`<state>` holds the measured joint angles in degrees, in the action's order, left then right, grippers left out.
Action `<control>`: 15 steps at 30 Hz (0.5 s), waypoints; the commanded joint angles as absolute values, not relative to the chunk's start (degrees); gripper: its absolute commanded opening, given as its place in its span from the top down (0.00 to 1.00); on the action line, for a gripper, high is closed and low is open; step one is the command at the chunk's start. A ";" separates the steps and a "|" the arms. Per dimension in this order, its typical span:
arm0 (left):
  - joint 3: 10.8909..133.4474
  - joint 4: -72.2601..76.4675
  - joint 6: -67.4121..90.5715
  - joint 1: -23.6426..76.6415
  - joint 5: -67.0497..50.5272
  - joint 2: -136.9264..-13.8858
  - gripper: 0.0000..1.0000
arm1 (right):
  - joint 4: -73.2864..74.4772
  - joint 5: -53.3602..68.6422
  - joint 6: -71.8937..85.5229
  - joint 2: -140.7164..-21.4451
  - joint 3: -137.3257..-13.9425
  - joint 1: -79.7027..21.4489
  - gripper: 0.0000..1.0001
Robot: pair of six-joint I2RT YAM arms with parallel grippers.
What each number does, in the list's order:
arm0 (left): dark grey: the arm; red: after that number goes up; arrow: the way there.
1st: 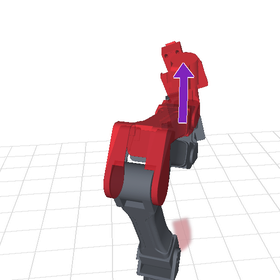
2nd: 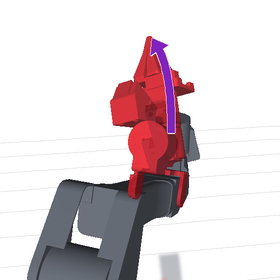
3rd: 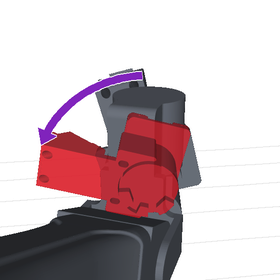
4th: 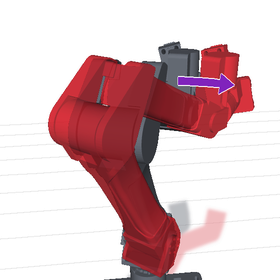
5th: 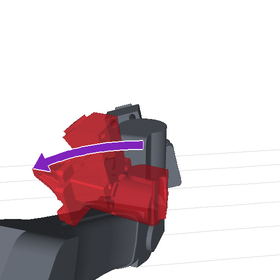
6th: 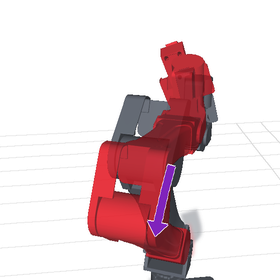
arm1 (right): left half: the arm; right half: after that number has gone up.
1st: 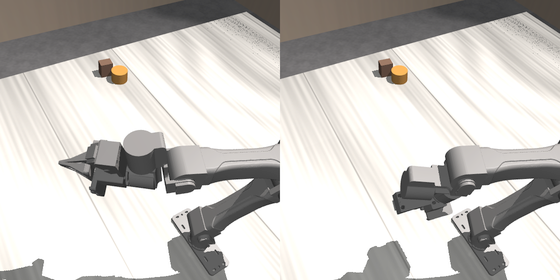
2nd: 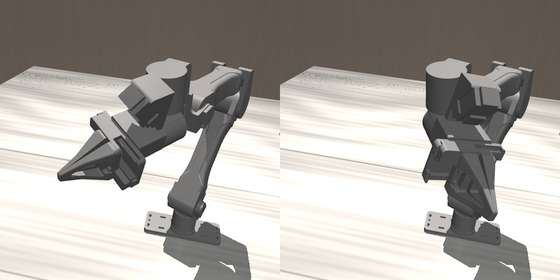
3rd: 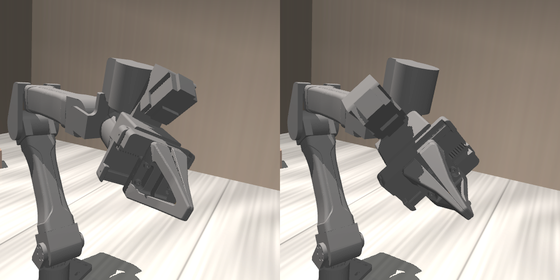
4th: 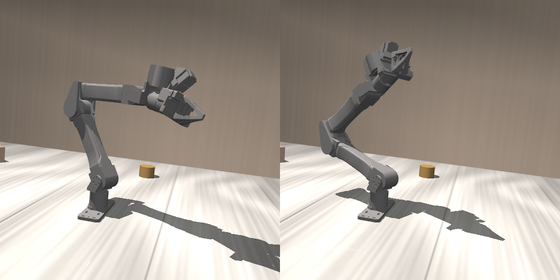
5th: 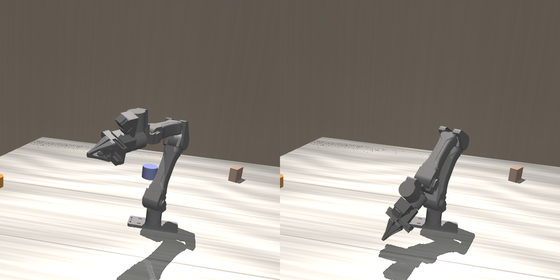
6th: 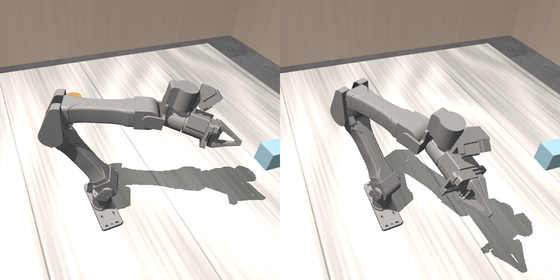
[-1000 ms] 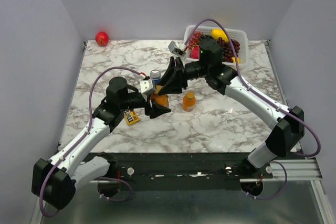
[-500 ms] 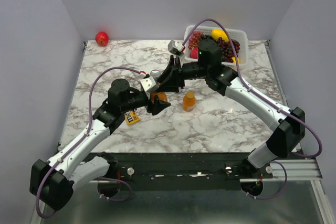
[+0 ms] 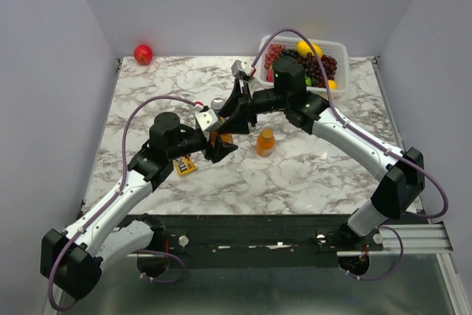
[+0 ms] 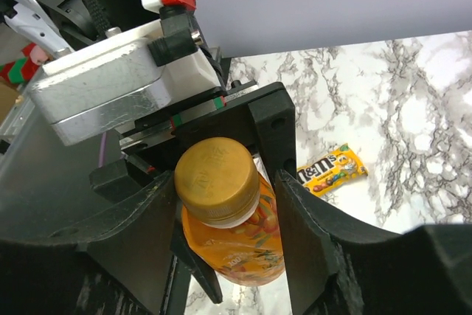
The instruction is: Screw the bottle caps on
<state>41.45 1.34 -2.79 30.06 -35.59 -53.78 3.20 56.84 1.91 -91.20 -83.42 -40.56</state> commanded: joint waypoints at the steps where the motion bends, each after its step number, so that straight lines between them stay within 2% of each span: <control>1: 41.05 4.22 -3.43 30.15 -37.53 -52.73 1.00 | 4.31 57.57 1.41 -92.64 -84.99 -41.04 0.37; 7: 40.78 3.96 -3.16 30.15 -38.14 -53.35 1.00 | 2.81 56.43 3.42 -93.08 -85.34 -41.22 0.38; 8: 40.69 3.69 -3.25 30.15 -38.23 -53.35 1.00 | 2.81 56.08 3.43 -93.42 -86.04 -41.22 0.44; 9: 40.78 3.52 -3.34 30.15 -38.06 -53.44 1.00 | 2.81 56.07 3.34 -93.51 -86.39 -41.22 0.62; 11: 40.69 2.38 -3.43 30.15 -36.31 -53.61 0.72 | 3.07 54.94 2.20 -93.08 -86.92 -41.05 0.72; 12: 40.52 1.94 -3.60 30.15 -35.34 -53.53 0.47 | 3.95 54.67 1.41 -92.73 -87.10 -40.96 0.75; 13: 40.00 1.24 -5.00 29.97 -34.46 -52.57 0.02 | 4.48 54.49 0.54 -92.38 -87.01 -40.70 0.78; 15: 39.20 -1.22 -6.23 29.36 -31.03 -51.51 0.01 | 4.83 53.62 -1.66 -90.45 -84.92 -39.03 0.79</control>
